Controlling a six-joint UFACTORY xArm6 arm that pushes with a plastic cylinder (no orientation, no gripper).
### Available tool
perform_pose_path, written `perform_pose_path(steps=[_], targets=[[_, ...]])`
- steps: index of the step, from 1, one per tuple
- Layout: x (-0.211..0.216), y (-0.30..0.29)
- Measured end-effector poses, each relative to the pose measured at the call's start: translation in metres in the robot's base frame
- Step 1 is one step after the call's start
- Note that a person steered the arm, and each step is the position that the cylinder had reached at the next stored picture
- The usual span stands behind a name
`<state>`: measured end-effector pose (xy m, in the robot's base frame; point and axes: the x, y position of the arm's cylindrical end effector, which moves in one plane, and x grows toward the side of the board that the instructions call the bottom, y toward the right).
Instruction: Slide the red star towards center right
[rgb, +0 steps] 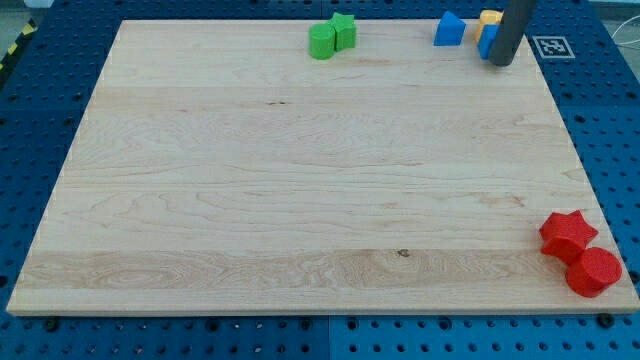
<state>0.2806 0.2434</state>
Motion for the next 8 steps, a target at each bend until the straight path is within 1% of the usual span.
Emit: perform_pose_path(steps=[1, 2, 3, 4, 5, 7, 8], targets=[[-0.008, 0.0], [-0.003, 0.0], [0.029, -0.022], [0.08, -0.054], [0.152, -0.062], [0.291, -0.062], [0.338, -0.058]])
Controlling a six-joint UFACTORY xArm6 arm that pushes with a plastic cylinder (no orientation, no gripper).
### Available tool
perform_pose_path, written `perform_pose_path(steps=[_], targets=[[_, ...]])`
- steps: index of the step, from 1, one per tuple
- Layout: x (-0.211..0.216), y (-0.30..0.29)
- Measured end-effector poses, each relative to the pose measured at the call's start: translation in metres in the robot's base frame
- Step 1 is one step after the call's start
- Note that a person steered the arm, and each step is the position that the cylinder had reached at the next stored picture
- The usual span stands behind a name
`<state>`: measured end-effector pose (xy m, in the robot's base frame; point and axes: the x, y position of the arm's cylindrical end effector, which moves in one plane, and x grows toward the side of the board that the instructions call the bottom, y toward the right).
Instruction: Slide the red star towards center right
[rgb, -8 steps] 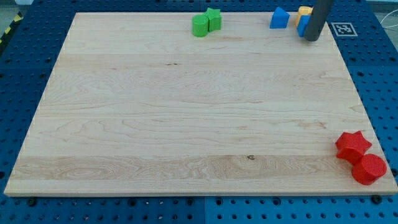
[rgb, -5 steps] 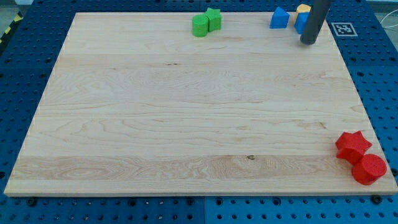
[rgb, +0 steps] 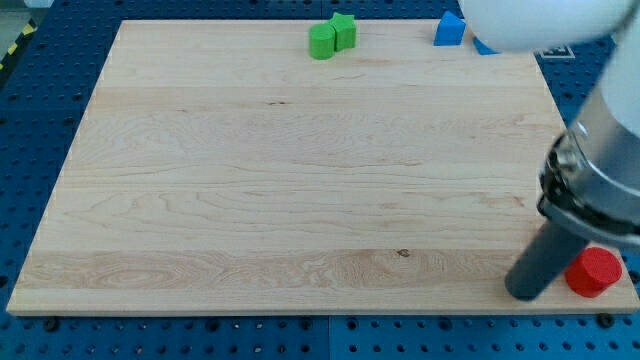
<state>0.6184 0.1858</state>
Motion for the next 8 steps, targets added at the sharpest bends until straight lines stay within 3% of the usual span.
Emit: perform_pose_path(steps=[3, 8], targets=[[-0.001, 0.028], [-0.068, 0.056]])
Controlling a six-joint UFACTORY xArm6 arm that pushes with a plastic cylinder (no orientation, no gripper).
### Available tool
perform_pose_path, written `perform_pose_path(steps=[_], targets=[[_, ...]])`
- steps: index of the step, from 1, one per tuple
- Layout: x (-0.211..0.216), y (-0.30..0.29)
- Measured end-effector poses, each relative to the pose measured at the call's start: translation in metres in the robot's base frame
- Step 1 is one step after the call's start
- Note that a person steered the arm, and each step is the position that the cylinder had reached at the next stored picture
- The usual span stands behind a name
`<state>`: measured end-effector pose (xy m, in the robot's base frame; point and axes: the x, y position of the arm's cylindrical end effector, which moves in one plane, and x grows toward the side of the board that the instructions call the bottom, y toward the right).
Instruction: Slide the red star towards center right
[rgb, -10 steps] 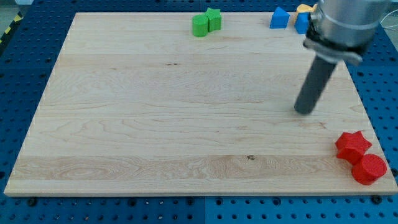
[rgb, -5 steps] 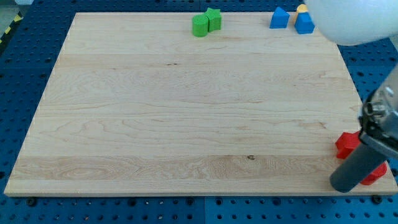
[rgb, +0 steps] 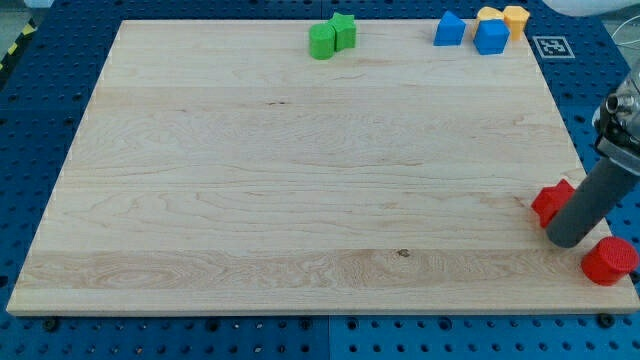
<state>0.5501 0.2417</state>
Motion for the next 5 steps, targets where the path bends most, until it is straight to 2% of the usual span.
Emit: perform_pose_path(steps=[3, 5], targets=[[-0.07, 0.0], [-0.061, 0.01]])
